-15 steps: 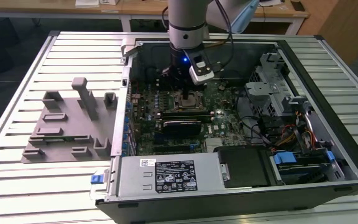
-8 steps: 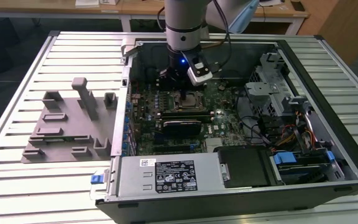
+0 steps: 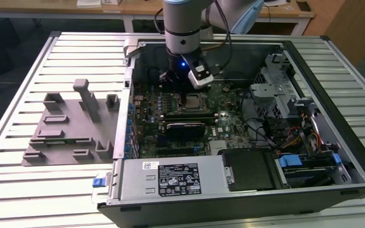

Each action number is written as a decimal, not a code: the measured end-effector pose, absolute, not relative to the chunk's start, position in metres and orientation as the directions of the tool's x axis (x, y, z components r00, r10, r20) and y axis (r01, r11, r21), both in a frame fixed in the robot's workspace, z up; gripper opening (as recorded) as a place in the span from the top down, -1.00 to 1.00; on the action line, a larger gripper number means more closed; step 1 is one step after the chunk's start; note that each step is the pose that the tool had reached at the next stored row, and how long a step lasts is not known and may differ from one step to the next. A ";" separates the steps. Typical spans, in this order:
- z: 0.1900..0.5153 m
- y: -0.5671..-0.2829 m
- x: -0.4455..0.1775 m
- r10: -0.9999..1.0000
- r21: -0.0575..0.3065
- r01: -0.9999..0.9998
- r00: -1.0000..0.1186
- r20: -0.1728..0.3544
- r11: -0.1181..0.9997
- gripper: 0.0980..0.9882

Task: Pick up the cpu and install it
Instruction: 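Close the cpu cover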

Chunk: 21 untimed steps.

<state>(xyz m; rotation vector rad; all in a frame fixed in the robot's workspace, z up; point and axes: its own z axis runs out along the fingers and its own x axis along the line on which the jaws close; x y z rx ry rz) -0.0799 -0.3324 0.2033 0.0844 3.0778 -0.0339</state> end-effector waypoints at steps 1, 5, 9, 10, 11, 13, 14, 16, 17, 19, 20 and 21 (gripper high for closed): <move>0.203 -0.332 -0.081 0.050 -0.020 0.052 -0.997 -0.063 0.998 0.98; 0.202 -0.332 -0.085 0.026 -0.017 0.027 -0.998 -0.063 0.999 0.98; 0.201 -0.332 -0.087 -0.002 -0.017 -0.001 -0.998 -0.063 1.000 0.98; 0.201 -0.332 -0.087 -0.010 -0.017 -0.009 -0.998 -0.063 1.000 0.98; 0.201 -0.332 -0.087 -0.017 -0.017 -0.016 -0.998 -0.063 1.000 0.98; 0.201 -0.332 -0.087 -0.028 -0.017 -0.027 -0.998 -0.063 0.999 0.98; 0.201 -0.332 -0.087 -0.031 -0.017 -0.030 -0.998 -0.063 0.999 0.98; 0.201 -0.332 -0.087 -0.031 -0.017 -0.030 -0.998 -0.063 0.999 0.98; 0.201 -0.332 -0.087 -0.031 -0.017 -0.030 -0.998 -0.063 0.999 0.98; 0.201 -0.332 -0.086 -0.031 -0.017 -0.030 -0.998 -0.063 0.999 0.98; 0.201 -0.332 -0.086 -0.031 -0.017 -0.030 -0.998 -0.063 0.999 0.98; 0.201 -0.332 -0.085 -0.031 -0.017 -0.030 -0.998 -0.063 0.999 0.98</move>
